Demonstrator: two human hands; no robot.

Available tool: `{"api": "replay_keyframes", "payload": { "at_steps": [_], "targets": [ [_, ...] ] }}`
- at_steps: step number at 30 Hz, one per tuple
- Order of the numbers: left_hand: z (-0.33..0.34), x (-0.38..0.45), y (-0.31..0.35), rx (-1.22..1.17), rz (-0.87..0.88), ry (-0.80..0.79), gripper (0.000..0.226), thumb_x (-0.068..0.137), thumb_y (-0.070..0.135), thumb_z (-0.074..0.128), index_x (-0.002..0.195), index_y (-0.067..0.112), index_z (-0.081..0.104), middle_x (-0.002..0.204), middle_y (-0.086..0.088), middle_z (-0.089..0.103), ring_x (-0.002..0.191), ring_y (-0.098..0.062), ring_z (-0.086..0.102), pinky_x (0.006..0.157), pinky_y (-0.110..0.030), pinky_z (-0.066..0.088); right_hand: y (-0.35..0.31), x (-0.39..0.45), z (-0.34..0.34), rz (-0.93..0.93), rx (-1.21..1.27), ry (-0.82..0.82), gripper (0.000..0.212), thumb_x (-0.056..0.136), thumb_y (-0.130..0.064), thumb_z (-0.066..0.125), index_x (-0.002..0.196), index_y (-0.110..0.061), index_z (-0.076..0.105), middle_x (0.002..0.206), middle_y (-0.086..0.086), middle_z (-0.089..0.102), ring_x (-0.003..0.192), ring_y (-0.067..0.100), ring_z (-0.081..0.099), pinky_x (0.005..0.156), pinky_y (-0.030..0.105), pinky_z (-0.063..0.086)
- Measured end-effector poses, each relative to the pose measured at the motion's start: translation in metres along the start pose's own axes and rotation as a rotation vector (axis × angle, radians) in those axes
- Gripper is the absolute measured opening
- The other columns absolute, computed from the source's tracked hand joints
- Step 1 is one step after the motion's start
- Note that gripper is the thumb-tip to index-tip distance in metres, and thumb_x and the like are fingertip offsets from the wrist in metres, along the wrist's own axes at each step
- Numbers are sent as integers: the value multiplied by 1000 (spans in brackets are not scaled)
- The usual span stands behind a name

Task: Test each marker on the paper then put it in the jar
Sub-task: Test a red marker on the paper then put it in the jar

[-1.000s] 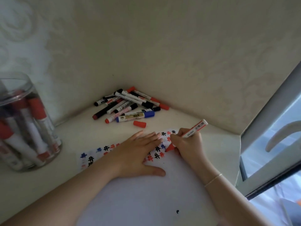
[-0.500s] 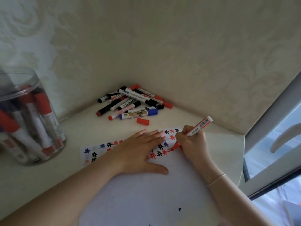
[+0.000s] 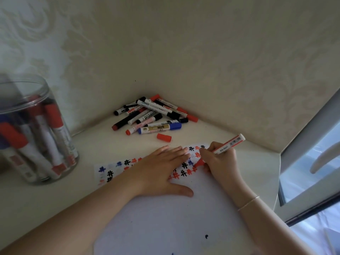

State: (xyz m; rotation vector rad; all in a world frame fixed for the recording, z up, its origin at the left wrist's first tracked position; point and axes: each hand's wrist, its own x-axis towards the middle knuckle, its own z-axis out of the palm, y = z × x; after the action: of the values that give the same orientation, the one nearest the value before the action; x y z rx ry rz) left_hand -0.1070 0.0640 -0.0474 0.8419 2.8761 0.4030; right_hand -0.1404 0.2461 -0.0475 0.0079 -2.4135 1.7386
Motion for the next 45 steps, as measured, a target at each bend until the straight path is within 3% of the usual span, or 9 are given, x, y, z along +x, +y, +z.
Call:
{"api": "replay_keyframes", "payload": {
  "at_steps": [7, 10, 13, 15, 24, 28, 34, 40, 45],
  "targets": [
    [-4, -3, 3, -99, -2, 101, 88, 78, 74, 44, 150, 34, 16, 151, 27, 0, 125, 18, -9, 107, -13, -8, 1, 2, -2, -22, -3, -5, 31, 75, 5, 59, 51, -6, 43, 43, 0, 39, 38, 5, 32, 39, 16, 27],
    [-9, 0, -7, -309, -136, 451, 53, 88, 54, 50, 133, 27, 50, 139, 14, 47, 126, 6, 36, 102, -11, 25, 2, 2, -5, 24, 145, 11, 32, 80, -1, 64, 54, -8, 46, 39, 1, 47, 34, 10, 40, 39, 18, 32],
    [-12, 0, -27, -223, -319, 710, 28, 91, 22, 57, 119, 19, 61, 124, 6, 57, 120, -7, 47, 102, -20, 37, 0, 1, -7, 10, 257, 6, 30, 82, -9, 70, 60, -7, 49, 44, 2, 53, 37, 14, 45, 42, 22, 36],
    [-11, -1, -34, -147, -377, 662, 34, 89, 17, 58, 122, 18, 60, 128, 3, 52, 125, -13, 43, 108, -33, 33, -3, 0, -6, -4, 267, -21, 29, 81, -16, 73, 64, -9, 50, 48, -1, 57, 42, 15, 49, 45, 24, 40],
    [-7, 4, -34, -54, -356, 472, 48, 99, 31, 41, 146, 30, 33, 140, -2, 40, 127, -16, 37, 105, -30, 32, -5, -3, -9, 29, 473, -126, 19, 85, 5, 56, 71, -3, 67, 72, 9, 68, 70, 23, 63, 67, 29, 53],
    [-6, 11, -37, -24, -370, 422, 41, 98, 37, 43, 139, 31, 45, 136, -3, 43, 124, -17, 40, 103, -31, 34, -10, 1, -7, 56, 411, -116, 18, 87, -2, 59, 74, -10, 69, 79, 7, 69, 79, 27, 66, 80, 41, 53],
    [-10, 8, -39, -290, -247, 569, 25, 86, 36, 65, 111, 32, 64, 110, 16, 59, 96, -1, 51, 98, -34, 42, -36, 11, -4, 94, 401, -182, 9, 85, -1, 62, 76, 0, 61, 76, 13, 73, 71, 26, 70, 65, 24, 56],
    [-11, 10, -30, -408, -163, 618, 24, 81, 41, 67, 104, 36, 68, 95, 23, 65, 91, 1, 56, 92, -44, 45, -45, 10, -1, 42, 380, -148, 8, 85, 1, 59, 78, 4, 61, 69, 13, 71, 63, 29, 67, 73, 37, 52],
    [-9, 10, -28, -431, -126, 585, 23, 84, 39, 66, 106, 33, 68, 94, 21, 66, 91, 1, 58, 89, -36, 47, -42, 8, 3, 24, 344, -176, 15, 85, 1, 60, 70, 0, 61, 65, 10, 70, 58, 24, 66, 59, 24, 53]
  ]
}}
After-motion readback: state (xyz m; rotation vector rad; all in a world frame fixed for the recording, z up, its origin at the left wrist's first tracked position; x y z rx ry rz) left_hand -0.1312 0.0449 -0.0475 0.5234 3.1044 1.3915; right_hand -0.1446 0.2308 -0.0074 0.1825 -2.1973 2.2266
